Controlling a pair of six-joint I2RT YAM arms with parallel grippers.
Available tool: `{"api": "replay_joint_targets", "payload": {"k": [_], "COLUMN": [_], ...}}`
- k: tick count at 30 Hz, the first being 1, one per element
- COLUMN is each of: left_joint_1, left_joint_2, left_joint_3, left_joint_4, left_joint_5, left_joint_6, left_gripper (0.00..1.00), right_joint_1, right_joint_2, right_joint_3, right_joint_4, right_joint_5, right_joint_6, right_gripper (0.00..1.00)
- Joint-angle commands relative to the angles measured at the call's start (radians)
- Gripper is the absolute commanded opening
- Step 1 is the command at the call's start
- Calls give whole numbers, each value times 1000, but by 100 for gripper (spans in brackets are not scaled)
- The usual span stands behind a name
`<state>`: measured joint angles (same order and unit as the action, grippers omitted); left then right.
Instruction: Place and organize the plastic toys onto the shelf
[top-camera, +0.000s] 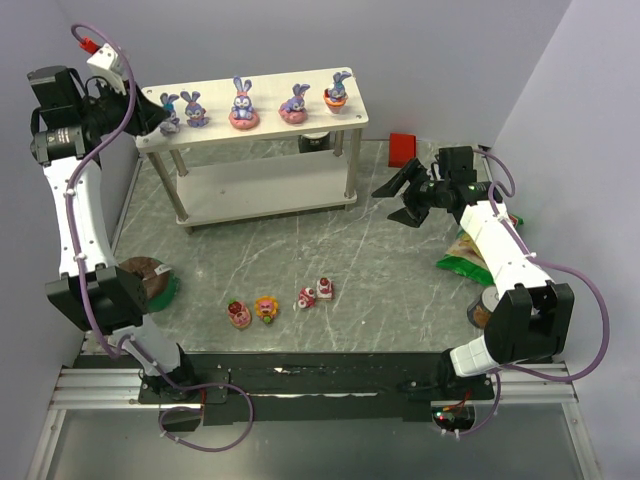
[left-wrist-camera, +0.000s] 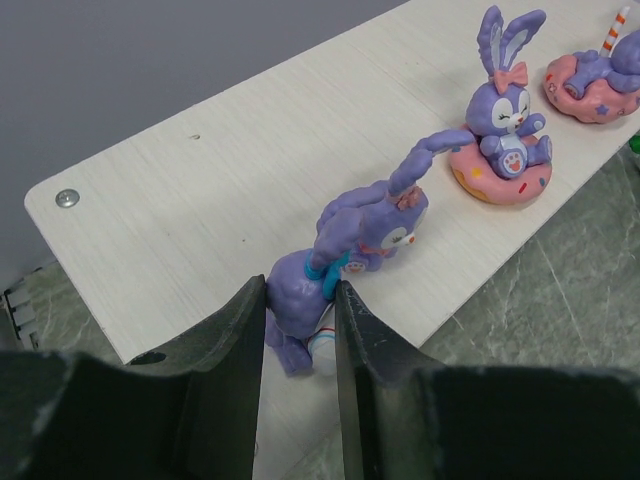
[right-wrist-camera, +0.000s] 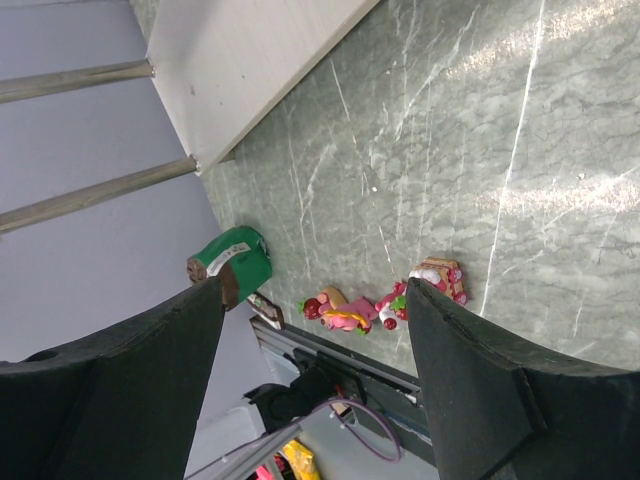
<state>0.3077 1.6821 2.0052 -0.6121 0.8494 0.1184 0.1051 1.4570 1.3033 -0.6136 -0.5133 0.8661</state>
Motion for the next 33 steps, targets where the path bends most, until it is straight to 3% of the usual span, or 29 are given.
{"api": "replay_joint_targets", "payload": {"k": [1,16,33], "left_joint_1": [16,117,119], "left_joint_2": [44,50,82], "left_joint_3": [78,26,10], "left_joint_4": [-41,9,127], "left_joint_5": [56,197,261], "left_joint_6": [63,-3,-75], "left_gripper": [9,8,19], "right_joint_1": [2,2,4], "right_joint_2": [-23,-12,-26], "right_joint_3": [34,33,17], "right_joint_4": [8,15,21], "right_joint_5": [12,13,24], "right_joint_6": [-12,-3,8], "right_gripper": [80,80,80]}}
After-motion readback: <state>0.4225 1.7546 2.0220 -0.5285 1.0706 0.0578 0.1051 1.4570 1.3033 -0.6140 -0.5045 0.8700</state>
